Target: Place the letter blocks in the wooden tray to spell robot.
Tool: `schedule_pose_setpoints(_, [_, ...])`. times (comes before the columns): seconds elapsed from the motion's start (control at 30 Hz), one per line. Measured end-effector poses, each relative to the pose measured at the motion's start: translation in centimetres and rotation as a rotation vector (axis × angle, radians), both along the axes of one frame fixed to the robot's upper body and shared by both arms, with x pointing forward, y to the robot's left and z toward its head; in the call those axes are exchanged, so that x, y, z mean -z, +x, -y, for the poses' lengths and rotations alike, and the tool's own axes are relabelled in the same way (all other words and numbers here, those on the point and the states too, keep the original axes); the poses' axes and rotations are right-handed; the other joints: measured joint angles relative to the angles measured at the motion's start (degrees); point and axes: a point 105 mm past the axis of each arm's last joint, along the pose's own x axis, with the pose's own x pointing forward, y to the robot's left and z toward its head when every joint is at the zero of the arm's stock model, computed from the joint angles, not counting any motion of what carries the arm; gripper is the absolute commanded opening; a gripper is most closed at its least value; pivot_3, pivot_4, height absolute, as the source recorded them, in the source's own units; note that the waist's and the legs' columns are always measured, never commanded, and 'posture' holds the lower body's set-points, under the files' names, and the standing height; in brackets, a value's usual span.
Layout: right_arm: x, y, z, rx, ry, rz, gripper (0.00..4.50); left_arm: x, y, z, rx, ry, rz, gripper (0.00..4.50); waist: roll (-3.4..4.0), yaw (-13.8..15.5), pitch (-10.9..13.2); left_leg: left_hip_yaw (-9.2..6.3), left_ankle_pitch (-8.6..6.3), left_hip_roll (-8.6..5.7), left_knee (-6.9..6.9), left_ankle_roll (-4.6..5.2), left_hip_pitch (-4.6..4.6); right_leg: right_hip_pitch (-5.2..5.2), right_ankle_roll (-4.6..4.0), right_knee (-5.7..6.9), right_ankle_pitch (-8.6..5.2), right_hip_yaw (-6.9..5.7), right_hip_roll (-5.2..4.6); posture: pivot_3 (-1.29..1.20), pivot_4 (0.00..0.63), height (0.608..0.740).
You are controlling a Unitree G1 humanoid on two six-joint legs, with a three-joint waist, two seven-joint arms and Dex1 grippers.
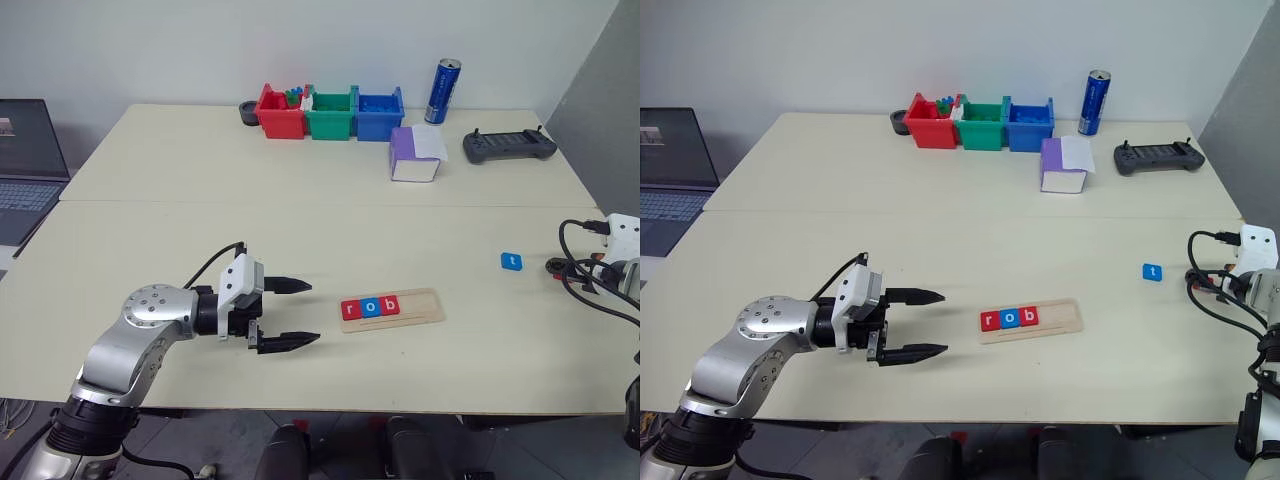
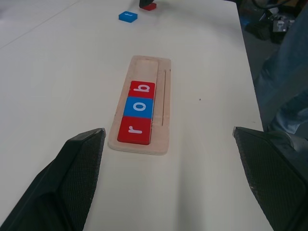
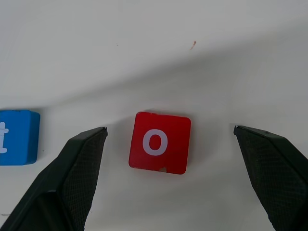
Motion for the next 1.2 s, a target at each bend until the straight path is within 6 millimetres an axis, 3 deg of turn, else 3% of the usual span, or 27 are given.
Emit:
schedule_pose_setpoints(0.2, [0.2, 0.0, 0.0, -0.003, -0.010, -0.010, 4.48, 0.0, 0.0, 0.0, -0.001, 0.000, 0.000, 4.50, 0.00, 0.00, 0.00, 0.00, 0.00, 0.00, 0.00, 0.00, 0.00, 0.00, 0.00, 0.00, 0.00, 0.00, 0.00, 0.00, 0.150, 0.740])
schedule_pose_setpoints(0.23, [0.2, 0.0, 0.0, -0.003, -0.016, -0.013, 4.31, 0.0, 0.0, 0.0, 0.000, 0.000, 0.001, 4.50, 0.00, 0.00, 0.00, 0.00, 0.00, 0.00, 0.00, 0.00, 0.00, 0.00, 0.00, 0.00, 0.00, 0.00, 0.00, 0.00, 0.150, 0.740])
schedule_pose_setpoints(0.3, [0.3, 0.0, -0.1, -0.005, -0.018, -0.012, 3.90, -0.1, 0.0, 0.1, -0.002, 0.000, 0.005, 4.50, 0.00, 0.00, 0.00, 0.00, 0.00, 0.00, 0.00, 0.00, 0.00, 0.00, 0.00, 0.00, 0.00, 0.00, 0.00, 0.00, 0.150, 0.740])
schedule_pose_setpoints(0.5, [0.7, 0.0, -0.1, -0.005, -0.018, -0.014, 1.83, -0.2, 0.0, 0.2, -0.011, 0.002, 0.008, 4.50, -0.01, 0.02, -0.01, 0.00, 0.00, 0.00, 0.01, 0.00, 0.00, 0.01, 0.00, -0.01, 0.00, -0.01, 0.00, 0.00, 0.150, 0.740])
schedule_pose_setpoints(0.57, [0.7, -0.2, 0.0, 0.001, -0.014, -0.011, 1.44, -0.4, -0.1, 0.2, -0.009, 0.003, 0.014, 4.50, -0.02, 0.06, -0.01, 0.00, 0.00, 0.00, 0.01, 0.00, 0.00, 0.02, 0.00, -0.01, 0.00, -0.01, 0.00, 0.00, 0.150, 0.740])
schedule_pose_setpoints(0.83, [0.6, -0.1, 0.0, -0.004, -0.018, -0.008, 1.44, -0.3, -0.1, 0.1, -0.011, 0.004, 0.012, 4.50, -0.01, 0.06, -0.01, 0.00, 0.00, 0.00, 0.01, 0.00, 0.01, 0.02, 0.00, 0.00, 0.00, -0.01, 0.00, 0.00, 0.150, 0.740])
schedule_pose_setpoints(0.93, [-0.2, 0.0, -0.7, -0.044, -0.050, -0.009, 1.44, -0.3, -0.1, 0.1, -0.010, 0.004, 0.012, 4.50, 0.01, 0.04, 0.00, 0.00, 0.00, 0.00, 0.00, 0.00, 0.00, 0.00, 0.00, 0.01, 0.00, -0.01, 0.00, 0.00, 0.150, 0.740])
schedule_pose_setpoints(1.07, [-3.0, 0.0, -2.9, -0.155, -0.117, 0.016, 1.44, 0.0, 0.0, -0.2, -0.014, 0.003, 0.010, 4.50, 0.06, -0.07, 0.01, -0.01, 0.00, 0.01, -0.03, 0.00, 0.00, -0.04, 0.00, 0.01, -0.01, -0.01, 0.01, 0.00, 0.150, 0.740])
schedule_pose_setpoints(1.2, [-4.3, -0.3, -6.1, -0.265, -0.128, 0.031, 1.44, 0.0, 0.0, -0.3, -0.004, 0.001, 0.013, 4.50, 0.05, 0.02, 0.00, -0.02, 0.00, 0.01, -0.02, 0.00, -0.02, -0.03, 0.00, 0.00, -0.01, -0.02, 0.01, 0.00, 0.150, 0.740])
